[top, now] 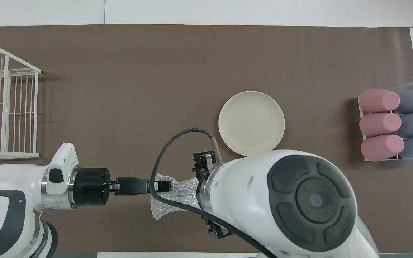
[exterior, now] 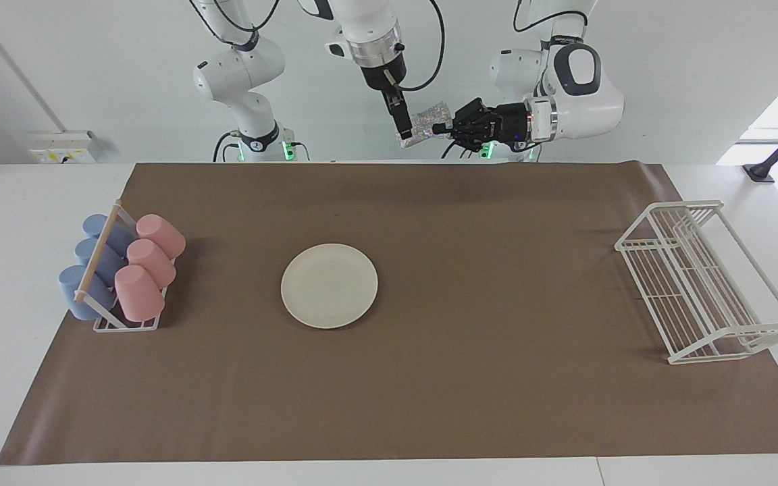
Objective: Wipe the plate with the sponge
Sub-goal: 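Grasp the sponge with the right gripper while the left gripper releases it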
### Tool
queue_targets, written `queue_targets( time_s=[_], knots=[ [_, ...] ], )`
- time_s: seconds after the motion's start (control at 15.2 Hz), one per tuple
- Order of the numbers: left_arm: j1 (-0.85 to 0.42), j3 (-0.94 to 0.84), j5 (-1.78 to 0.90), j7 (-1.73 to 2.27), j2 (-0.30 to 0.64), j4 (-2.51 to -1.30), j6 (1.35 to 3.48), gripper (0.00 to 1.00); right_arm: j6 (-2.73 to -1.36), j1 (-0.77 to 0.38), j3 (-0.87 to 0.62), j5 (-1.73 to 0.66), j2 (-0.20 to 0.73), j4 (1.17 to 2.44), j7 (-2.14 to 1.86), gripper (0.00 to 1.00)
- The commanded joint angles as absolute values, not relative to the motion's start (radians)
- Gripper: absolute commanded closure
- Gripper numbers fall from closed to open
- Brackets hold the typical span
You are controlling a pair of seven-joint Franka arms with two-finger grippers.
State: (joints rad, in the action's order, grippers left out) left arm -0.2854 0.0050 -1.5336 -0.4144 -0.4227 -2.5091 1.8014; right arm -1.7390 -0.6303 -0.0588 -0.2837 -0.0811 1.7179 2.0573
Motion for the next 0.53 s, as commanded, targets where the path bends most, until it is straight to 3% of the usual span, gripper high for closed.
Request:
queue_targets(
  time_s=[0.0, 0.2, 0.46],
  knots=[
    [-0.287, 0.017, -1.555, -0.434, -0.456, -2.546, 1.781, 1.0, -1.822, -0.65, -0.067, -0.325, -0.121, 1.781, 2.126, 0.0],
    [-0.287, 0.017, -1.555, -0.434, -0.457, -2.546, 1.781, 1.0, -1.937, -0.687, -0.069, -0.333, -0.13, 1.818, 2.174, 0.0],
    [-0.284, 0.017, -1.555, -0.433, -0.462, -2.554, 1.776, 1.0, -1.97, -0.692, -0.071, -0.334, -0.166, 1.894, 2.174, 0.0]
  ],
)
